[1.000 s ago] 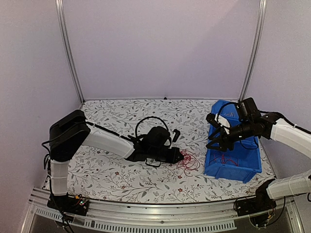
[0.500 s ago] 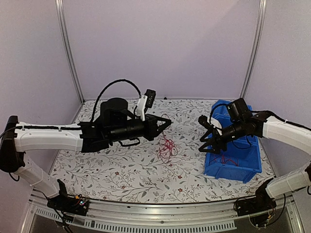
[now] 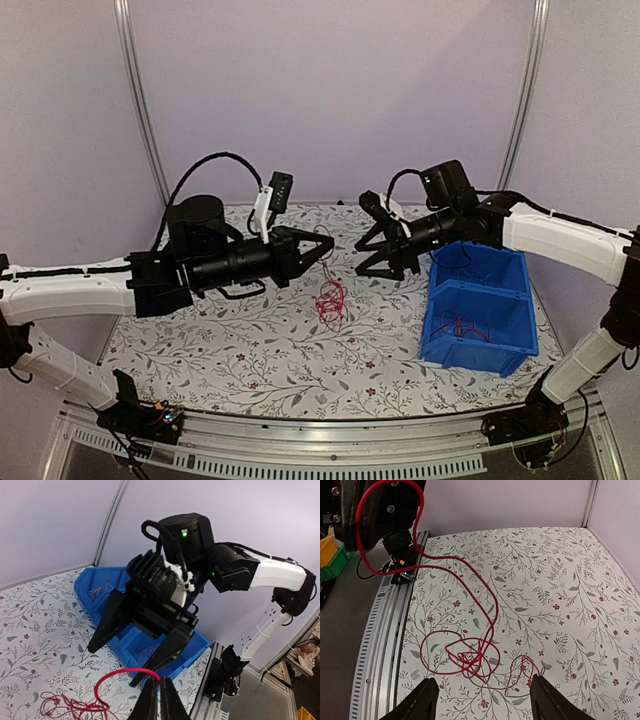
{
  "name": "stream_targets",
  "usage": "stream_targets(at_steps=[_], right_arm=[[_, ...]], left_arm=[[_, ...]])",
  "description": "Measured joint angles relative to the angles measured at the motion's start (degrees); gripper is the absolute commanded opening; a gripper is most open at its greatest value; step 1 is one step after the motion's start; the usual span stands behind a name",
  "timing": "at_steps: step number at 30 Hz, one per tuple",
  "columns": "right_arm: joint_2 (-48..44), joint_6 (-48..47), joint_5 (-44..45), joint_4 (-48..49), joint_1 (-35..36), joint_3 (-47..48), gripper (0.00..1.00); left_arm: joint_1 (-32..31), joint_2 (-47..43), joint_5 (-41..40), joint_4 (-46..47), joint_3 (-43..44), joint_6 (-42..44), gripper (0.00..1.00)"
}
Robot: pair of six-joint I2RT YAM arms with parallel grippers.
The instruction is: Untangle the cables
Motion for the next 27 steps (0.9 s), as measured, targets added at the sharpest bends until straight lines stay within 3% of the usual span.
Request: stream_targets(at_steps=[6,8,11,15,22,27], right_arm=[[10.27,3.96,-5.29,3.34,2.80,5.77,0.69],[14.12,4.55,-7.21,3.89,4.42,6.64,0.59],[20.09,6.10,-10.10,4.68,6.71,7.37,0.36],[27.61,9.25,-12.59,5.51,7.85,9.22,0.17],[34.71,12.61,-13.35,5.73,7.37,9.60,0.09],[35.65,13.66,-12.04,5.97,7.34,9.60,0.00]], left_arm=[[-0.39,-2.21,1.64,-0.52,2.45,0.74,0.00],[-0.44,-2.49,1.77,-0.90,4.11,1.18,0.00],[-0.57,-2.38,1.97,-1.99,8.02,2.05,0.00],[-1.18,-1.38,2.64,-3.78,16.96,3.69,0.00],[-1.77,1.31,5.84,-5.84,33.79,6.36,0.00],[-1.92,1.62,8.81,-5.95,40.44,6.71,0.00]])
